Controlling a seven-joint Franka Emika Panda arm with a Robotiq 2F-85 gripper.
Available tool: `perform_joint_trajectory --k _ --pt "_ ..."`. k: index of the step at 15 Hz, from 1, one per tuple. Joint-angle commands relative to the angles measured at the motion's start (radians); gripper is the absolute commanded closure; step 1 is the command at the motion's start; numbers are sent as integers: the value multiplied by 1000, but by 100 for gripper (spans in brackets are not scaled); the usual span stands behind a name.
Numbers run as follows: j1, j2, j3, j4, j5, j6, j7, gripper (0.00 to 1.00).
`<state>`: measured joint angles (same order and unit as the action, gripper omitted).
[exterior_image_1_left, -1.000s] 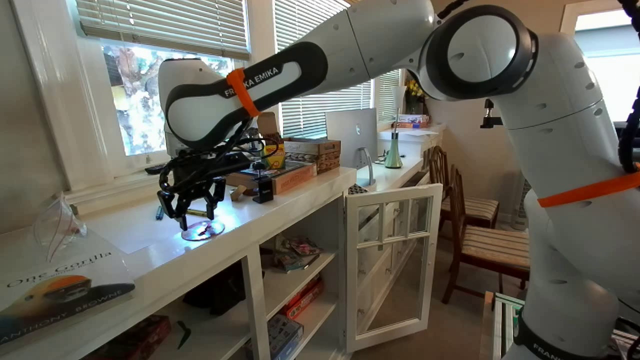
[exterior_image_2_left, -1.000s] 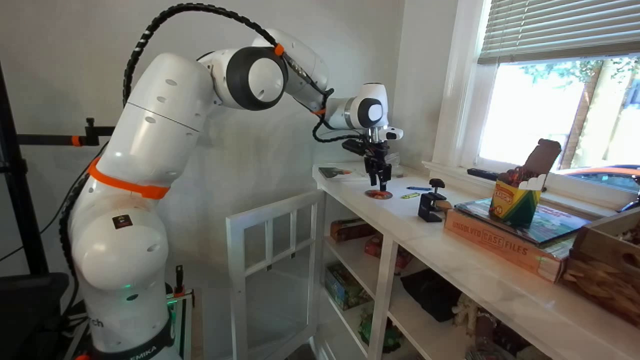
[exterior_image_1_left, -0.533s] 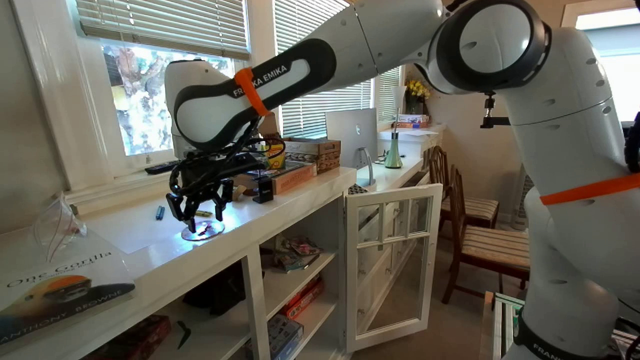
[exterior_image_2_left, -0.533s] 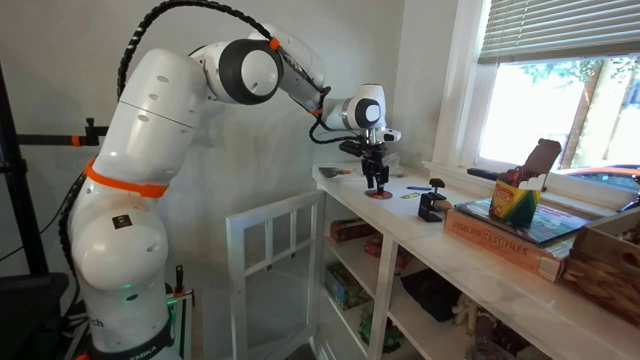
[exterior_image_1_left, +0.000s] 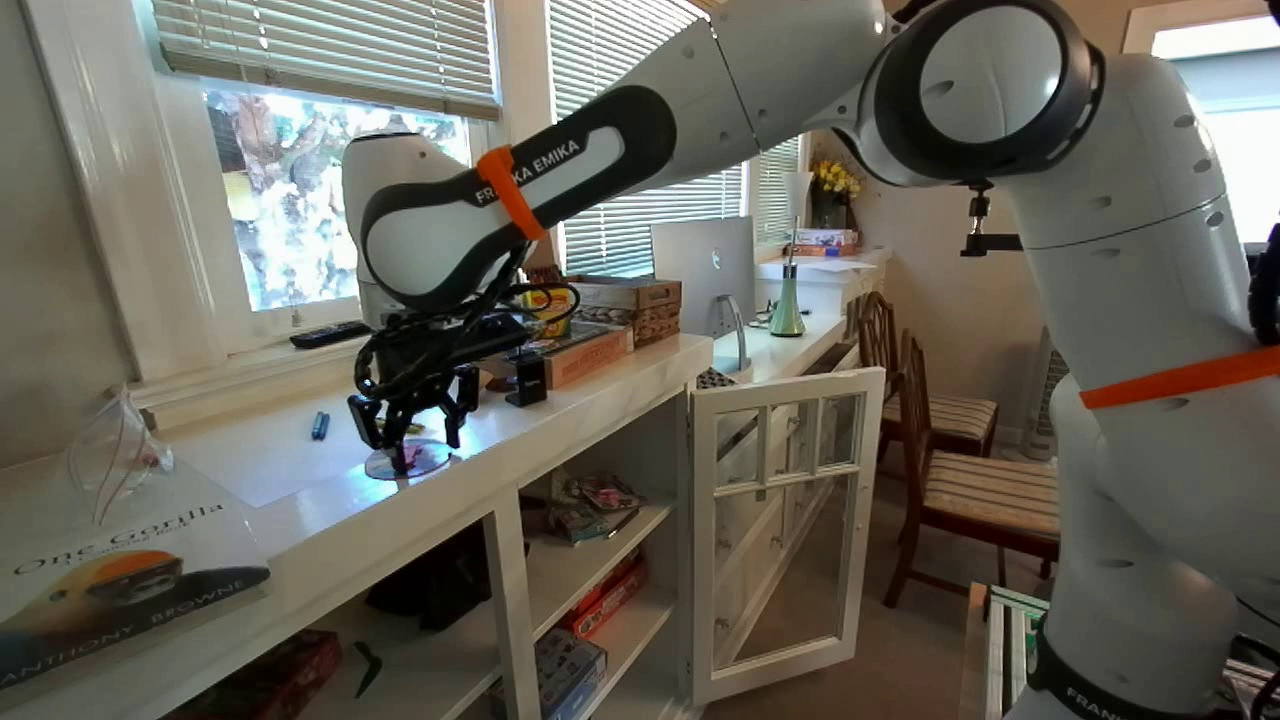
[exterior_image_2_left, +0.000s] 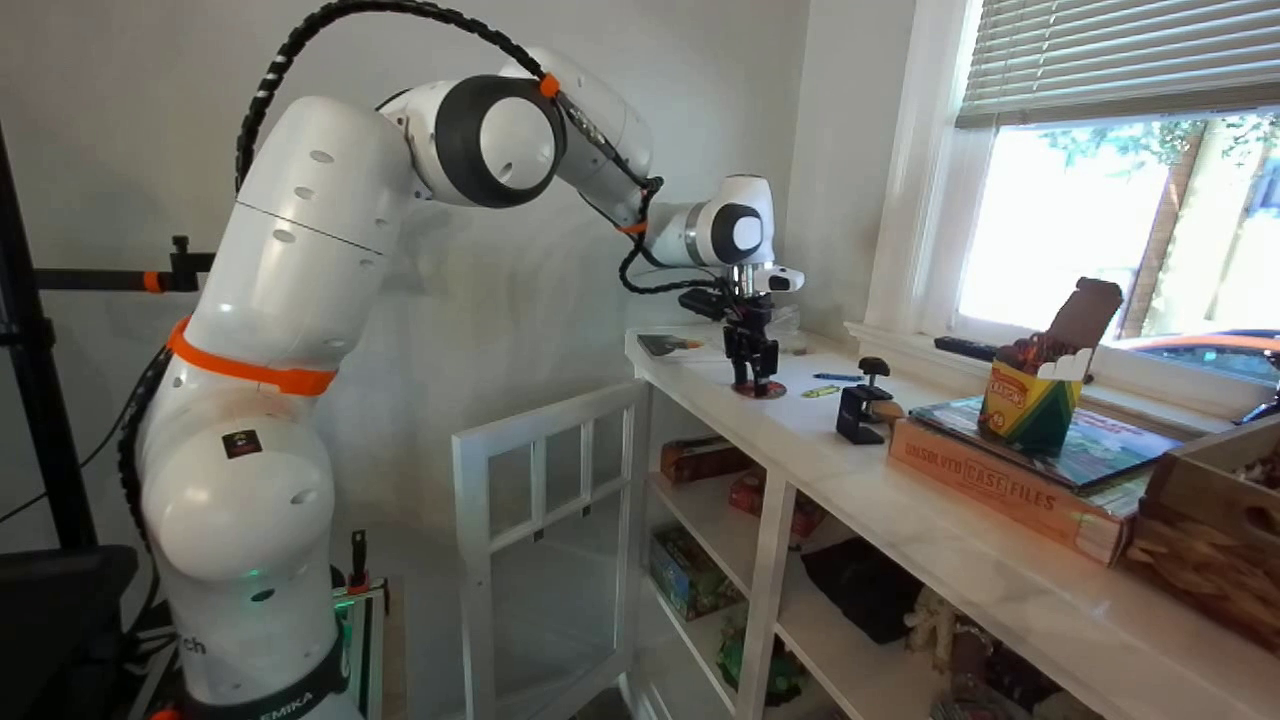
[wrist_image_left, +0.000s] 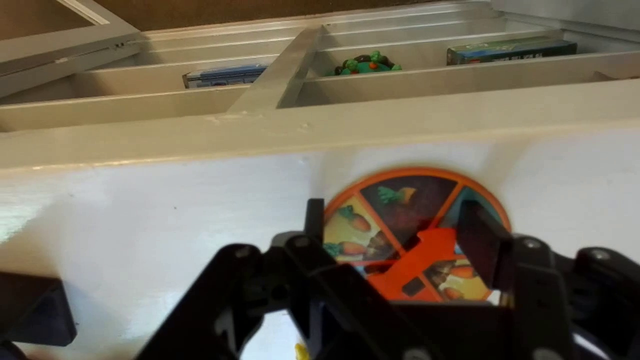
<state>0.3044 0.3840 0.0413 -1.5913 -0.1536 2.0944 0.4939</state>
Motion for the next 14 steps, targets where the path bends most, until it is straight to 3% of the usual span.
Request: perform_joint_trajectory --k 1,14 --pt "-10 -21 2 -33 -10 10 19 29" --pt "-14 11 0 33 -16 2 20 30"
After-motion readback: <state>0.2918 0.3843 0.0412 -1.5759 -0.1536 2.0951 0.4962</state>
